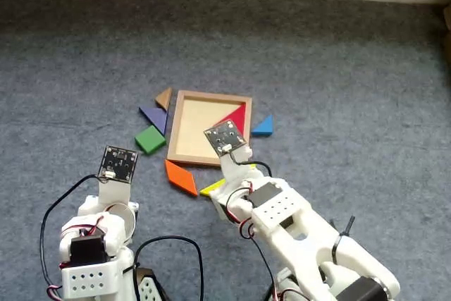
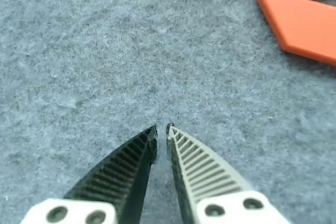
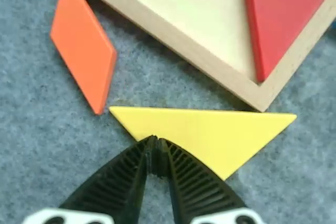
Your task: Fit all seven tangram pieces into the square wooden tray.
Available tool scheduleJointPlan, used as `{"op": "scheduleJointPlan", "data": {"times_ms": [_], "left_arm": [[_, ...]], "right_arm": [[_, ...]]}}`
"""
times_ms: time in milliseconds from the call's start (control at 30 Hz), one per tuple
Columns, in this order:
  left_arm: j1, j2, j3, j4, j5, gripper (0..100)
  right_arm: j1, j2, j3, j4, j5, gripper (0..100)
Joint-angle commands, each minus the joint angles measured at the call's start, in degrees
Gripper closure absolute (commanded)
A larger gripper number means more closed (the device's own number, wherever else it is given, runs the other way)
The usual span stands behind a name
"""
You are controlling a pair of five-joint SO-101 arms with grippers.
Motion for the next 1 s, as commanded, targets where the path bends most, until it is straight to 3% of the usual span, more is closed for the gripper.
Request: {"op": "scheduleJointPlan", "data": {"times_ms": [0, 133, 400, 567, 767, 967], "left_arm": [[0.4, -1.5, 1.1, 0.4, 0.4, 94], [0.4, -1.5, 1.1, 0.4, 0.4, 94], [0.4, -1.5, 1.1, 0.4, 0.4, 94], [0.4, -1.5, 1.1, 0.4, 0.4, 94], [0.4, -1.5, 1.1, 0.4, 0.4, 94], [0.4, -1.5, 1.1, 0.4, 0.4, 94]], "right_arm": [[1.4, -0.7, -0.3, -1.1, 0.4, 99.3], [1.4, -0.7, -1.5, -1.4, 0.1, 99.3], [0.6, 0.0, -9.4, -1.4, -11.5, 99.3], [-1.7, 0.0, -11.0, -1.6, -13.2, 99.2], [-4.4, 0.7, -8.8, -11.3, -14.2, 99.2], [-4.6, 13.9, -8.8, -13.7, -14.2, 99.2]]}}
